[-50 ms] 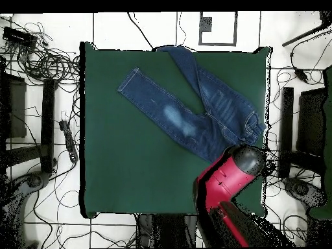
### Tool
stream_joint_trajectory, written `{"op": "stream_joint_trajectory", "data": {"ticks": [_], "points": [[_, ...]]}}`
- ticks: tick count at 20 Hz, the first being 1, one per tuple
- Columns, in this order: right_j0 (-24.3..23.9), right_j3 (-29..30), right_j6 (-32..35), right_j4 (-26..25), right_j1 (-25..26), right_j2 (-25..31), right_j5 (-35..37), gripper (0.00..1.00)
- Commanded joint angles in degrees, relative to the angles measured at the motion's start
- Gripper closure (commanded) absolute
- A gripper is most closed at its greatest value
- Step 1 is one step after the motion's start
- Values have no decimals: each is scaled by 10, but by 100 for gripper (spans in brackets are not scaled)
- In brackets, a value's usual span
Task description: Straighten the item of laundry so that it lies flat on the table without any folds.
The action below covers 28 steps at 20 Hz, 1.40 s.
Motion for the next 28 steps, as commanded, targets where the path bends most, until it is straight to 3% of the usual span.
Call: {"op": "stream_joint_trajectory", "data": {"ticks": [1, 11, 20, 25, 28], "points": [[32, -78, 61, 33, 46, 92, -33, 0], [39, -156, 88, 71, 69, 127, -89, 0], [72, -204, 191, 92, 97, 120, -81, 0], [89, -232, 199, 138, 98, 120, -124, 0], [104, -251, 204, 141, 103, 113, -142, 0]]}}
